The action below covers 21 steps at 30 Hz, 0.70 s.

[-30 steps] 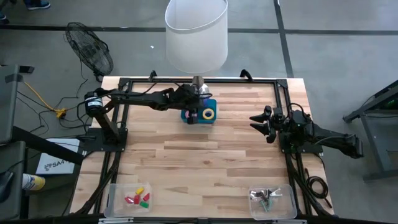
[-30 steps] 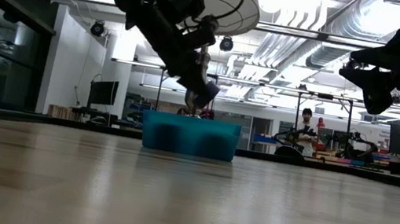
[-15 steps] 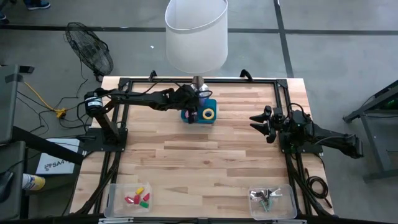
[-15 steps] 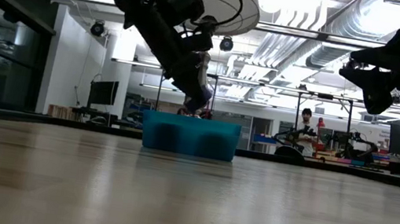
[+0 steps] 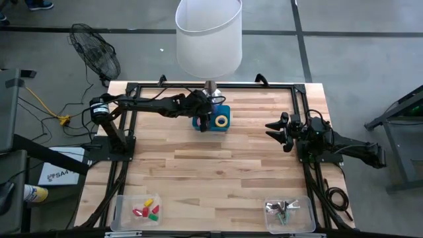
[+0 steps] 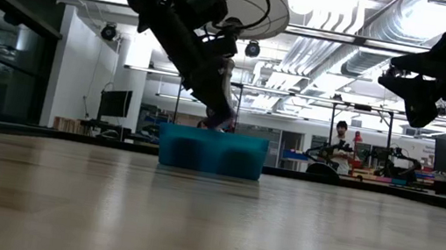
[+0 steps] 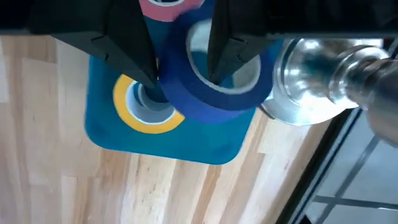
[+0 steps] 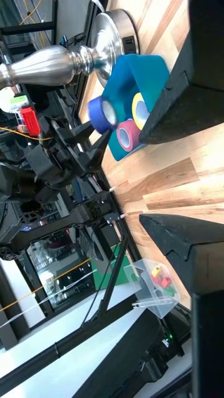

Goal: Pick and place Stapler, Stapler remover, tape
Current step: Put the blue tape into the blue bin, then return to Home Position

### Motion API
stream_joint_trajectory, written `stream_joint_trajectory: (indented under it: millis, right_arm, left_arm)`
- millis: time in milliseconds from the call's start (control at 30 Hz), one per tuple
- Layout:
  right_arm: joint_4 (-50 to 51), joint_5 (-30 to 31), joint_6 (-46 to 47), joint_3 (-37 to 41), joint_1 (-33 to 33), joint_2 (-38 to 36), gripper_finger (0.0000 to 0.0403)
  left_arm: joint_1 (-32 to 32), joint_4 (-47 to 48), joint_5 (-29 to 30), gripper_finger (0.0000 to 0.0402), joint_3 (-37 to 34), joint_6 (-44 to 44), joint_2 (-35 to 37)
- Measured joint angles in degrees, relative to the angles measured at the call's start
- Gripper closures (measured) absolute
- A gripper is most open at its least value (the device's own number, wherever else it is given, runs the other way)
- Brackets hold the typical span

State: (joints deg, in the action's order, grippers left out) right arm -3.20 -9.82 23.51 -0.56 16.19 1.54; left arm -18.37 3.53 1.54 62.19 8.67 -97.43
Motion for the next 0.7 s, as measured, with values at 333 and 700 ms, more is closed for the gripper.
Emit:
stream_joint_trajectory:
  millis: [333, 700]
  right_arm:
    - [0.00, 0.01, 0.00, 0.00, 0.01, 0.00, 0.0217]
    - [0.00, 0.02, 0.00, 0.00, 0.00, 0.00, 0.0217]
  left_arm:
    - [0.00, -0.04, -1.79, 0.0259, 0.00, -0.24, 0.02]
    - [0.74, 0.02, -6.59, 0.0259, -0.04, -1.25, 5.62]
